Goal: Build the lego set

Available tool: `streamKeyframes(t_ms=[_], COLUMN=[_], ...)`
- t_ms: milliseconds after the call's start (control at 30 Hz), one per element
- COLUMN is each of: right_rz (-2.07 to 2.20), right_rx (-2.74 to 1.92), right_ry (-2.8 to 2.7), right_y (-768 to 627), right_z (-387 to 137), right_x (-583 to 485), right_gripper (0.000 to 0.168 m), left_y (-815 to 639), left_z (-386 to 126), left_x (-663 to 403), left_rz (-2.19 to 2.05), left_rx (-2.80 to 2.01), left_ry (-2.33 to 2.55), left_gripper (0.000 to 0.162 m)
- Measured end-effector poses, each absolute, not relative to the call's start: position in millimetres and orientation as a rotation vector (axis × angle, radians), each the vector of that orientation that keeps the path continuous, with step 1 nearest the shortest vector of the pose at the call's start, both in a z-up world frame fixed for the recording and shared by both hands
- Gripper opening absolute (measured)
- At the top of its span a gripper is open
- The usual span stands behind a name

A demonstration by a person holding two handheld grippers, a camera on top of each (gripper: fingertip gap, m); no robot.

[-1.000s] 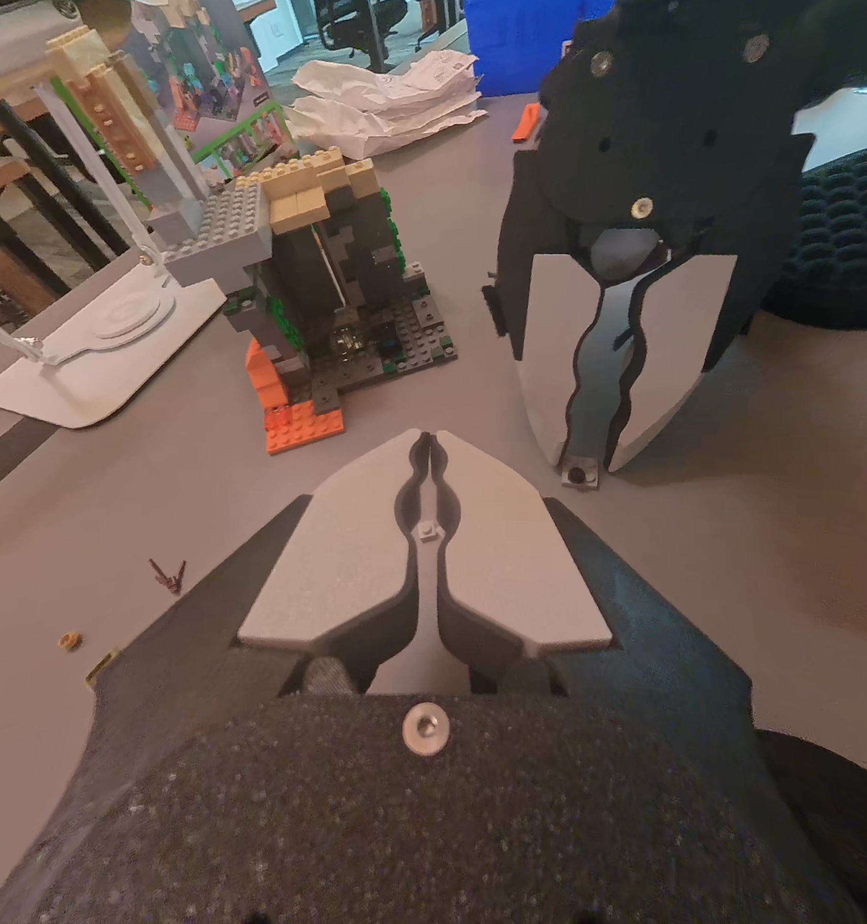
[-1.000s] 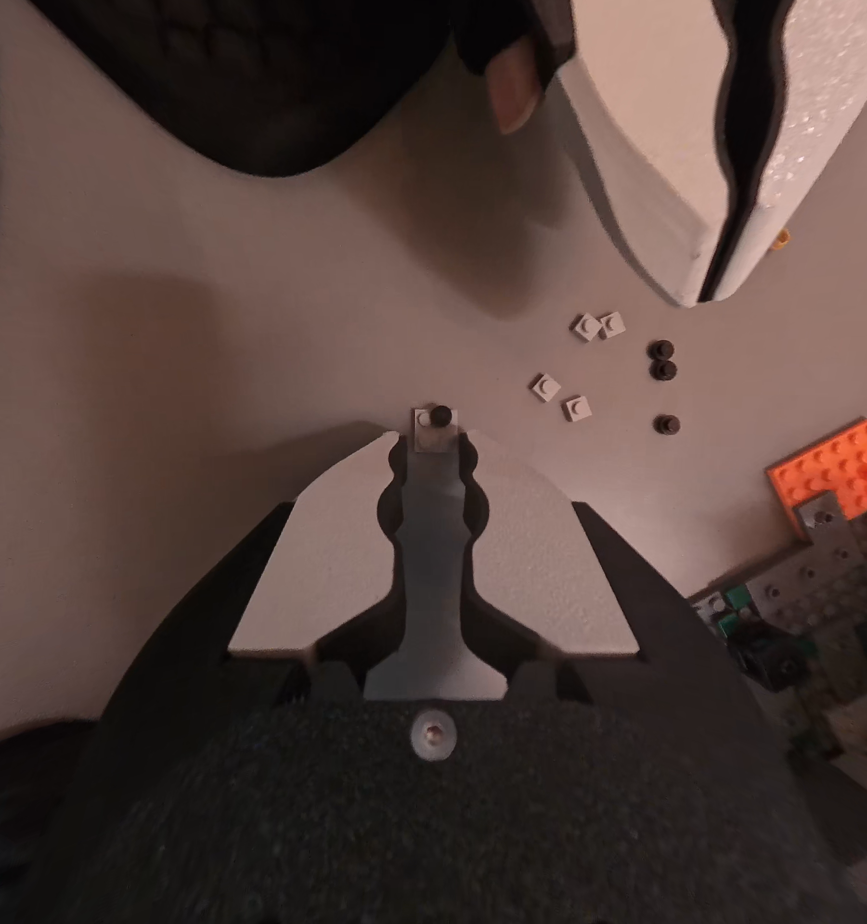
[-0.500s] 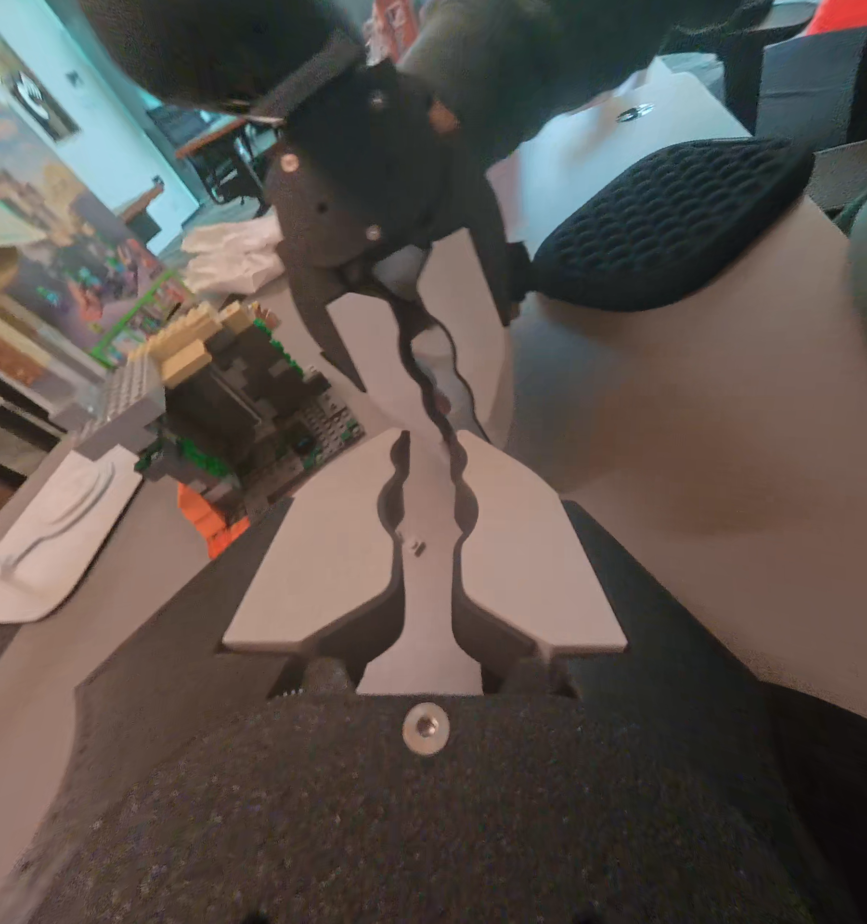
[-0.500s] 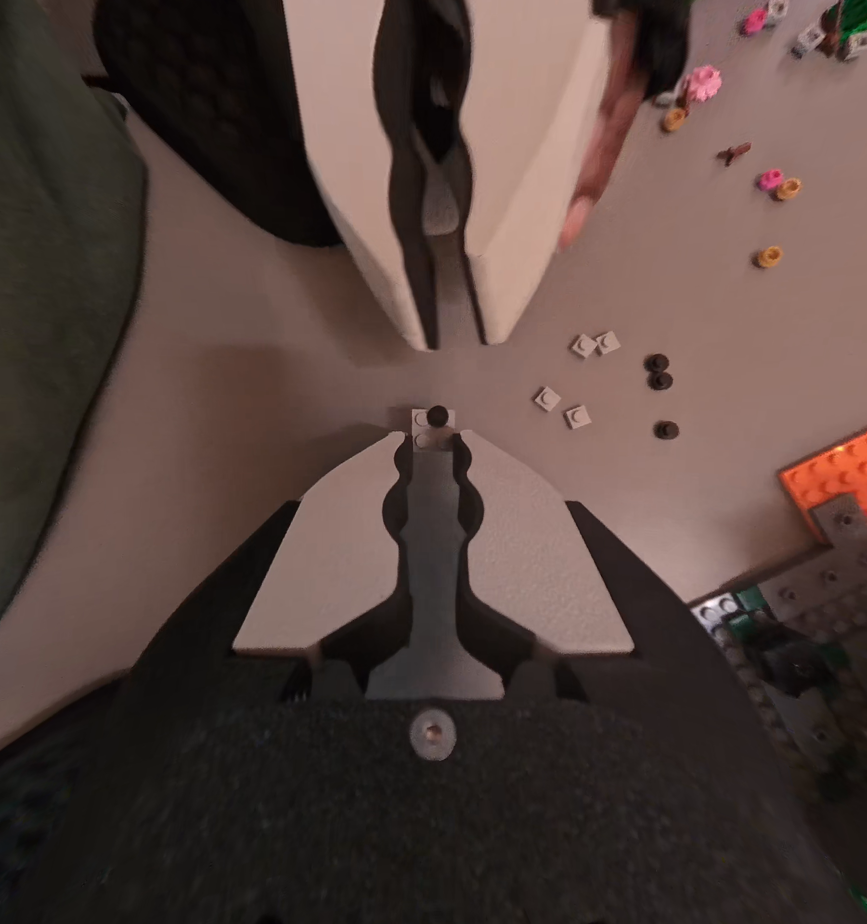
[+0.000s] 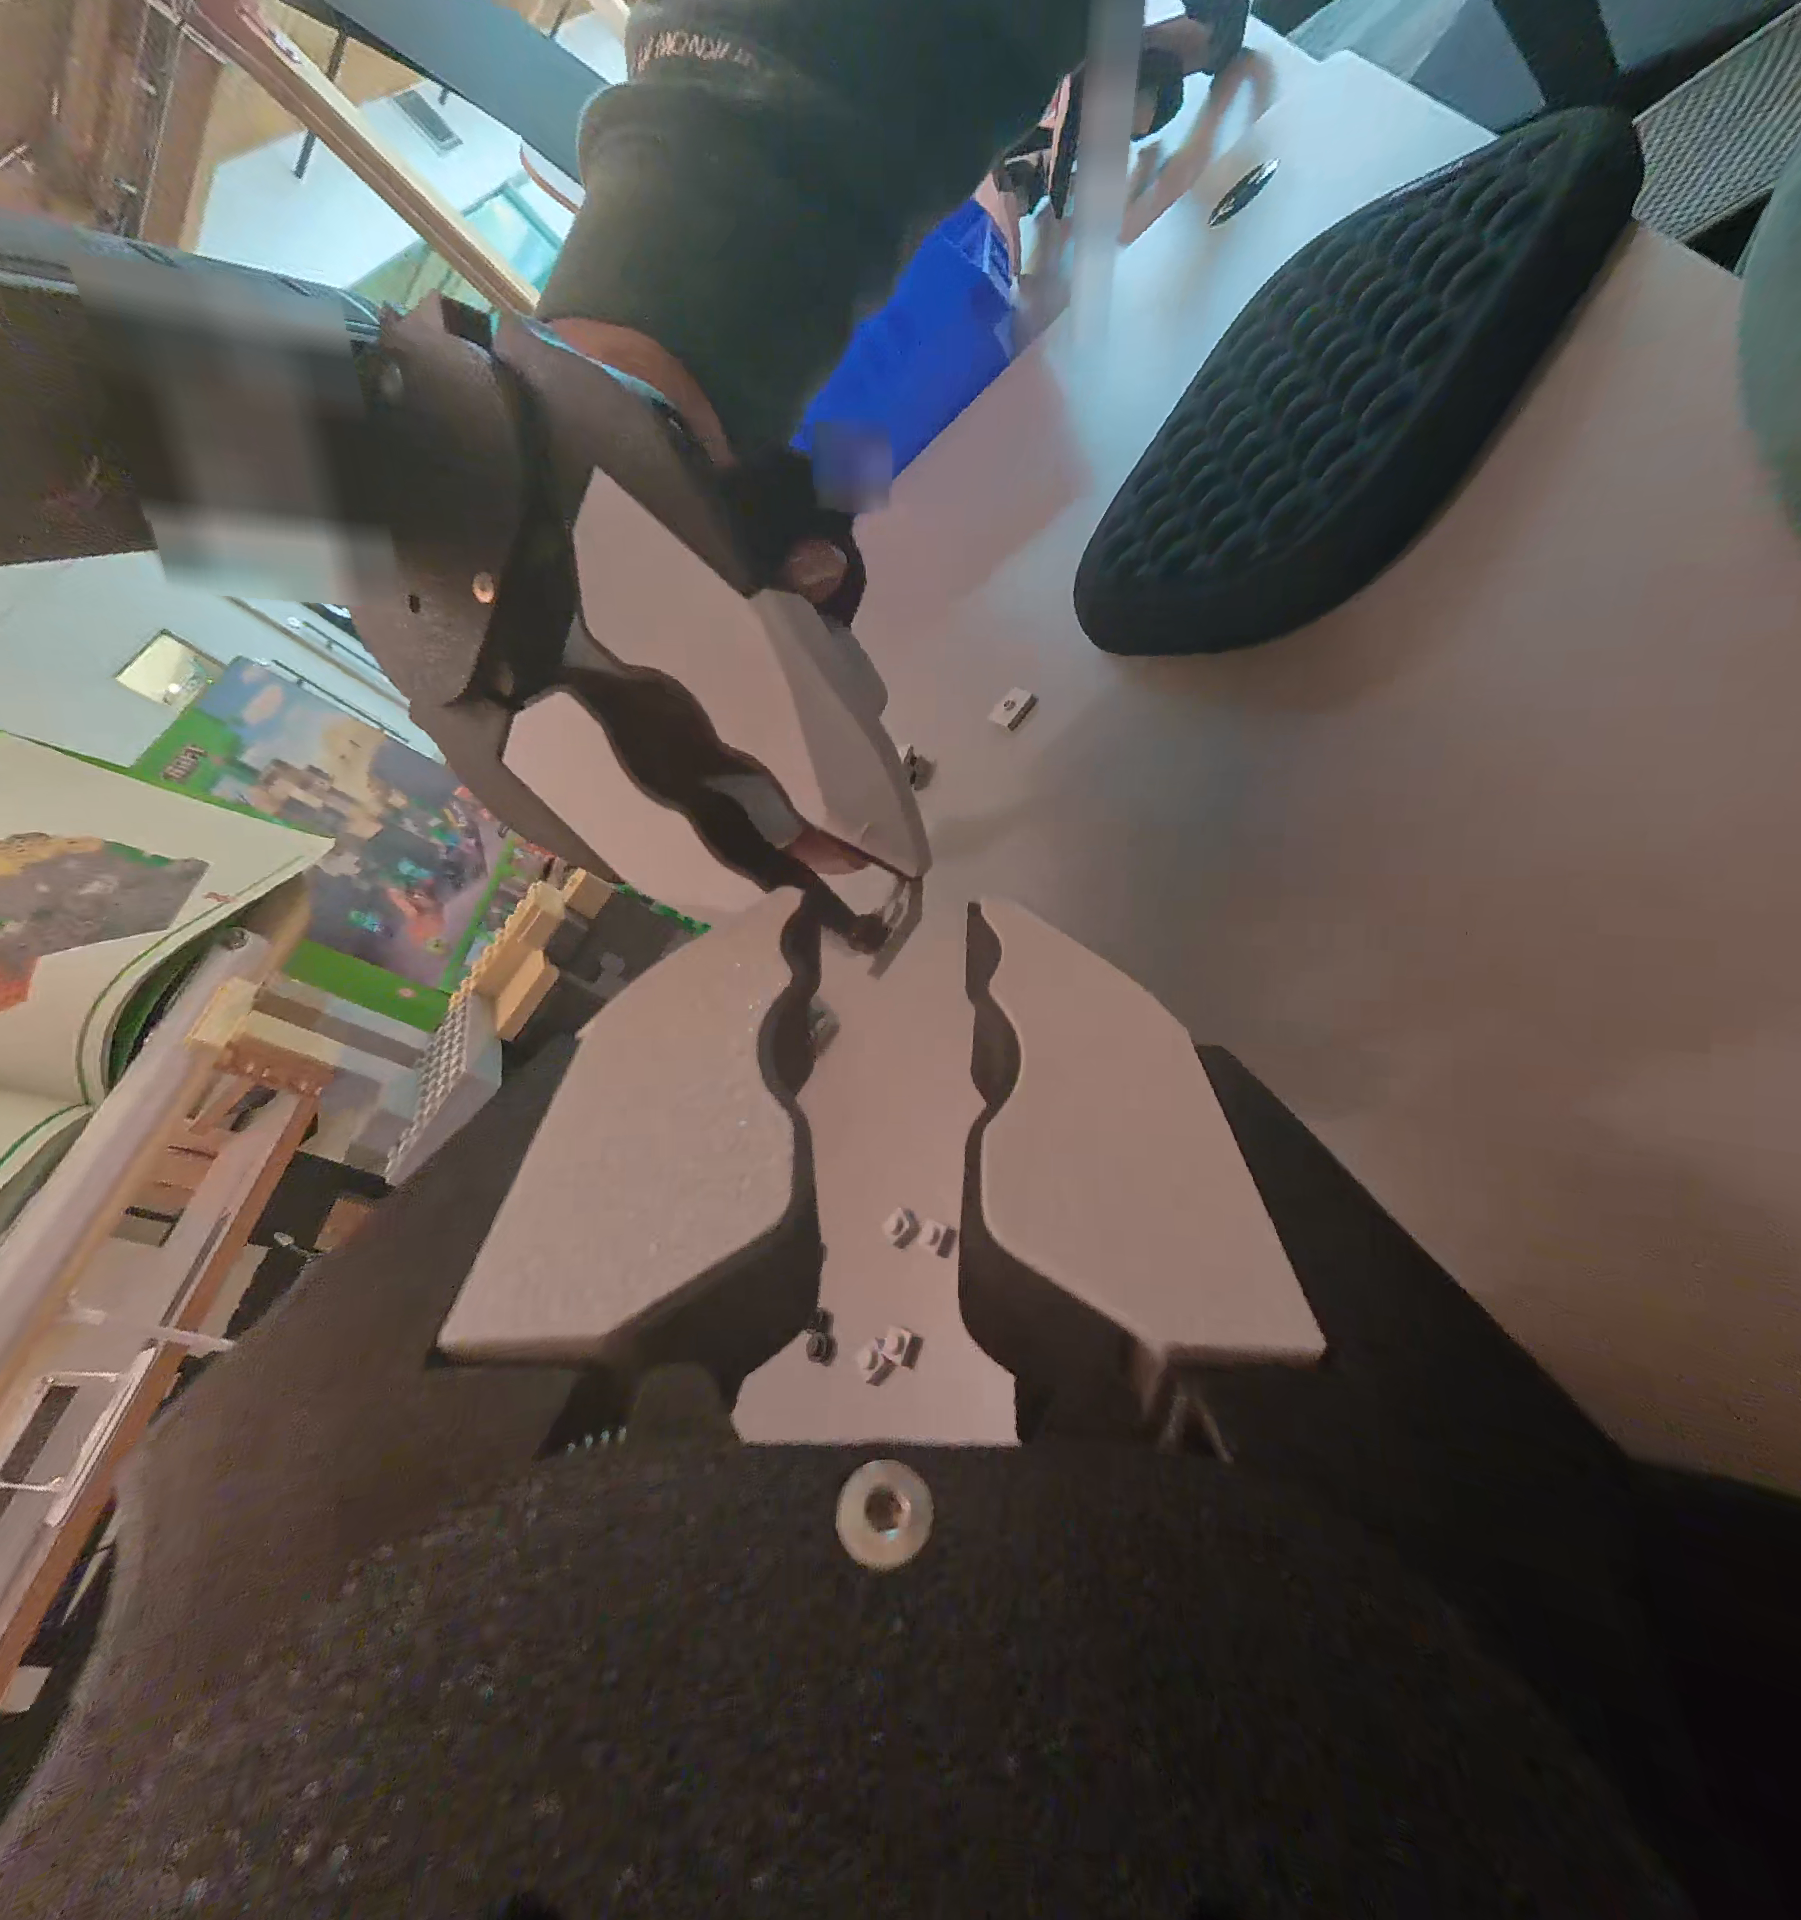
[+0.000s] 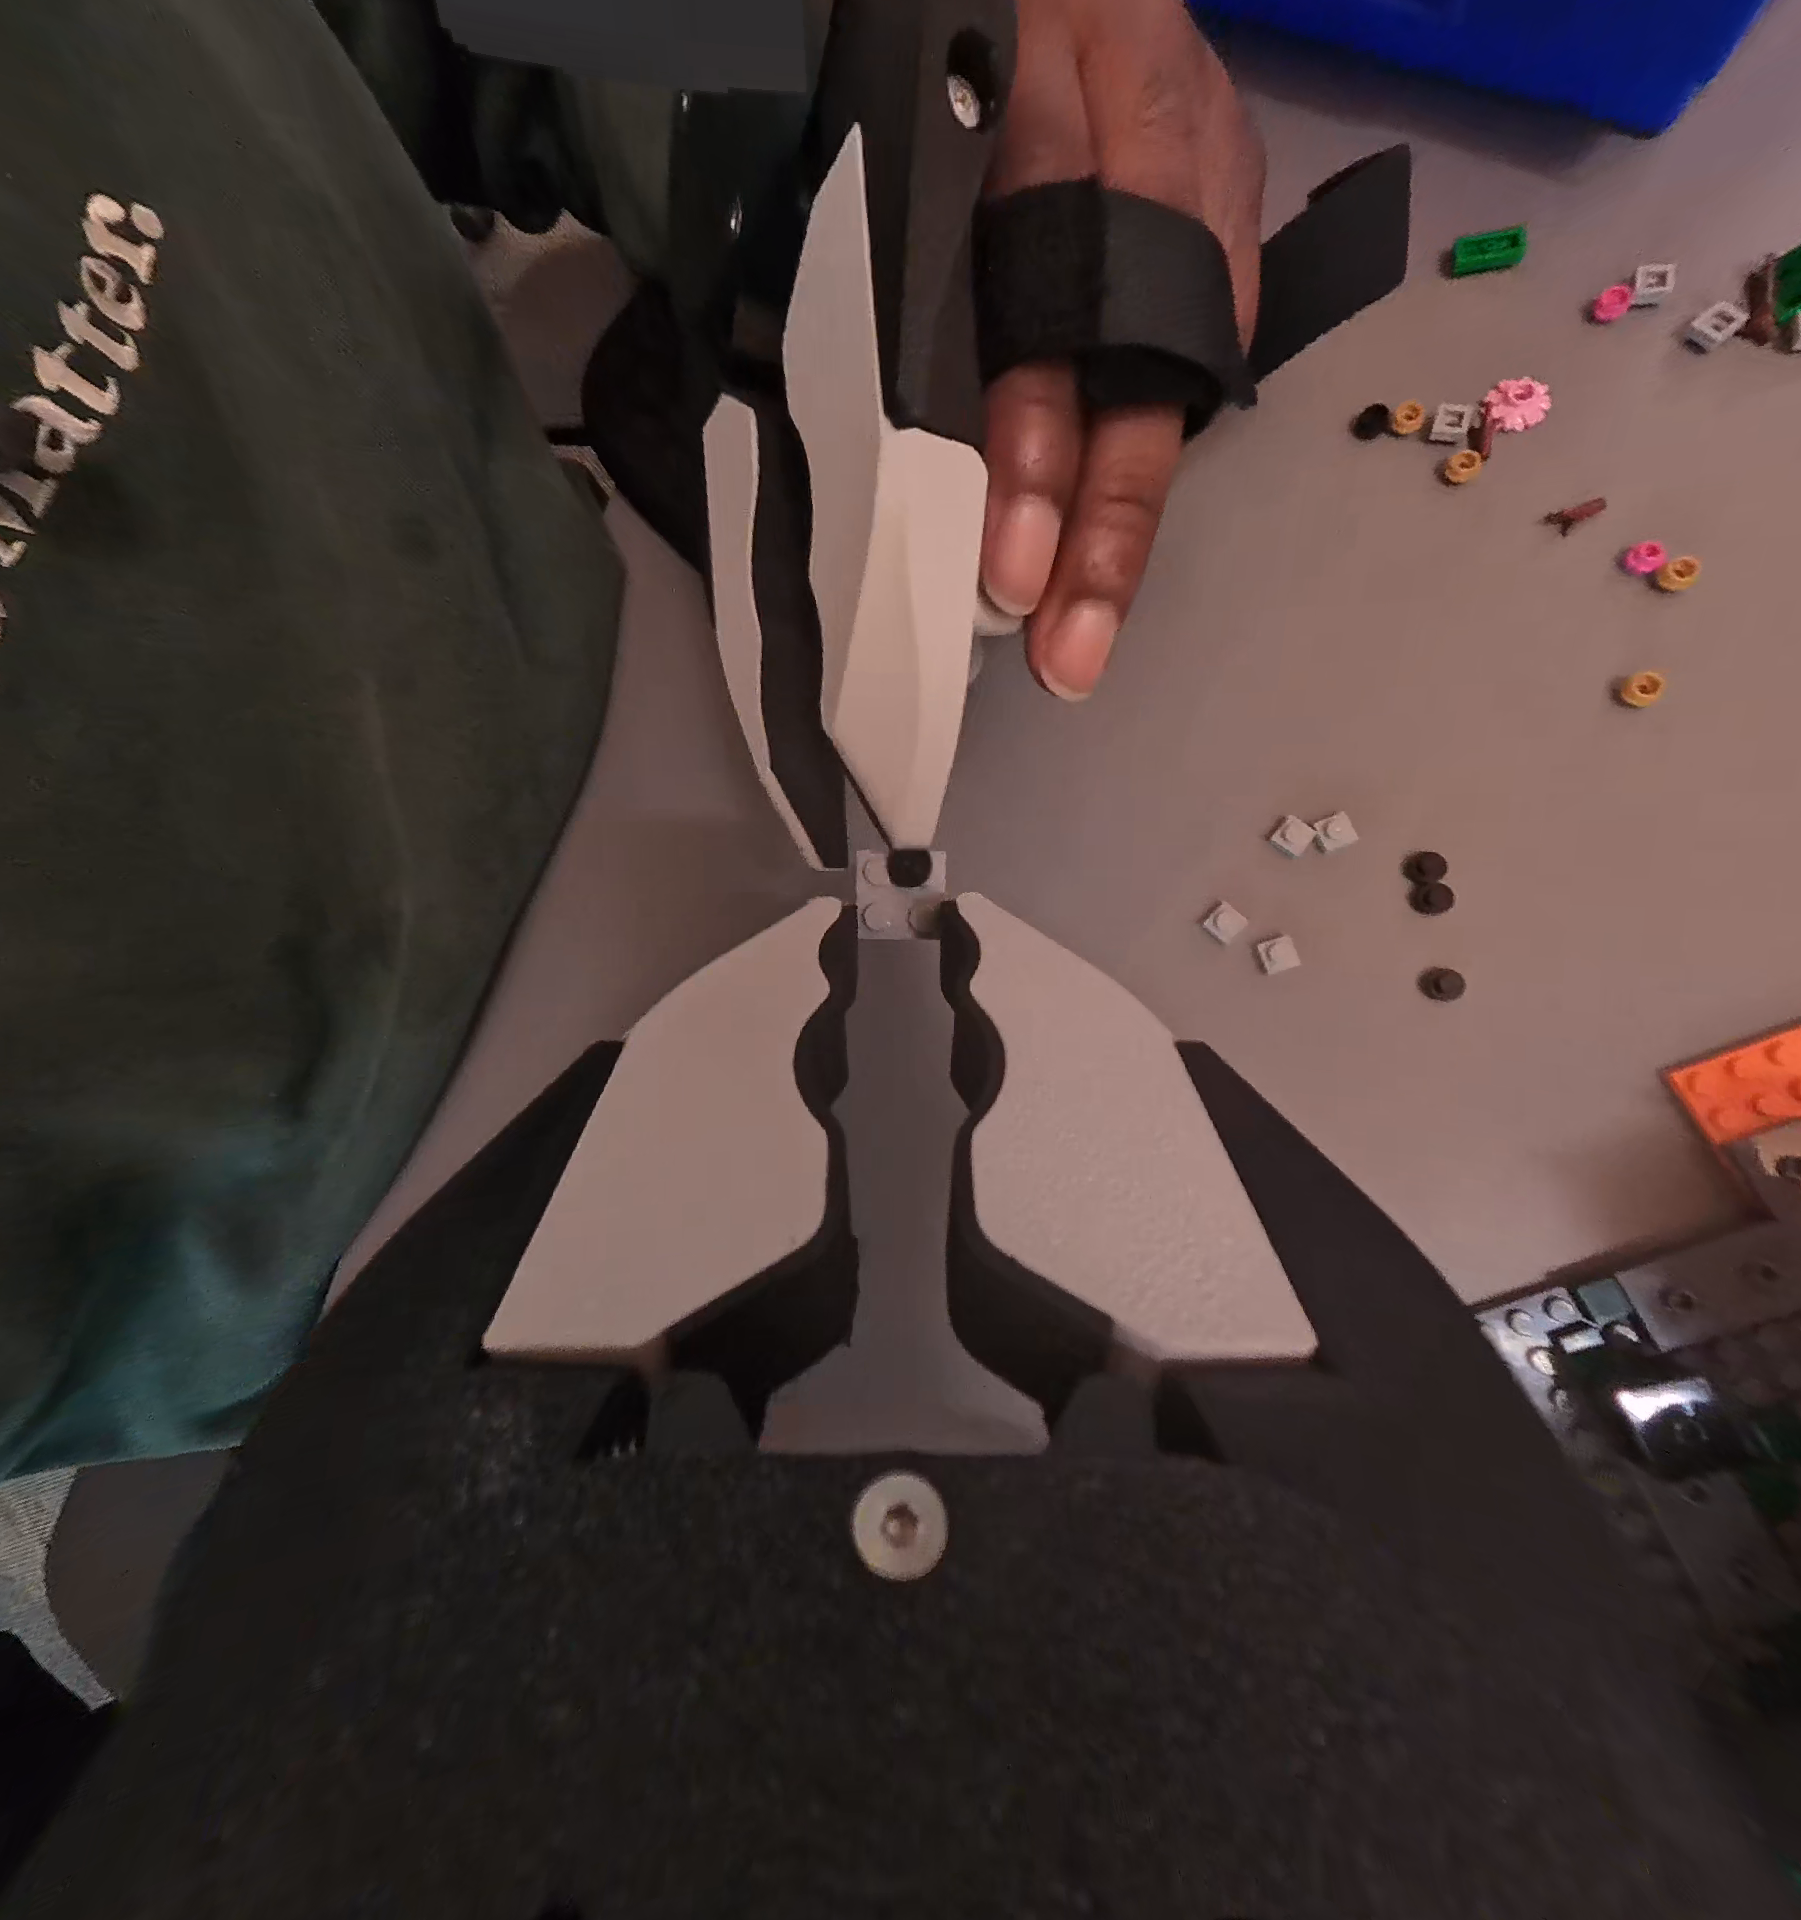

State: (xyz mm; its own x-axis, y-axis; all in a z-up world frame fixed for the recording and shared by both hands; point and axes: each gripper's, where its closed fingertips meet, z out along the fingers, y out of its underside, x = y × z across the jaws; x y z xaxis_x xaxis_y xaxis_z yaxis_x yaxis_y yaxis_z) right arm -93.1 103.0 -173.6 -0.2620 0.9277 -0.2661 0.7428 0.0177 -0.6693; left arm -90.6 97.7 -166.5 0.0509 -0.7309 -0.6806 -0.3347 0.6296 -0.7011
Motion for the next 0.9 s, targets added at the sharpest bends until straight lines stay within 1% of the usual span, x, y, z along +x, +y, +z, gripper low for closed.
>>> streamKeyframes(t_ms=[167,467,900], right_rz=[1.146,1.270,1.435], right_rx=[-1.736,-1.738,-1.771], right_ry=[-2.039,-2.015,-1.991], right_y=[96.4,90.6,81.9], right_z=[-172.3,-167.6,-164.3], right_x=[-96.2,-98.4,-95.9], right_gripper=[0.015,0.015,0.015], left_y=[96.0,93.6,87.3], left_z=[-167.5,-165.5,-162.6], left_x=[-89.8,-89.6,-88.1], left_rz=[-0.364,-0.412,-0.473], left_rx=[-0.907,-0.918,-0.932], left_ry=[1.559,1.548,1.546], left_gripper=[0.023,0.012,0.011])
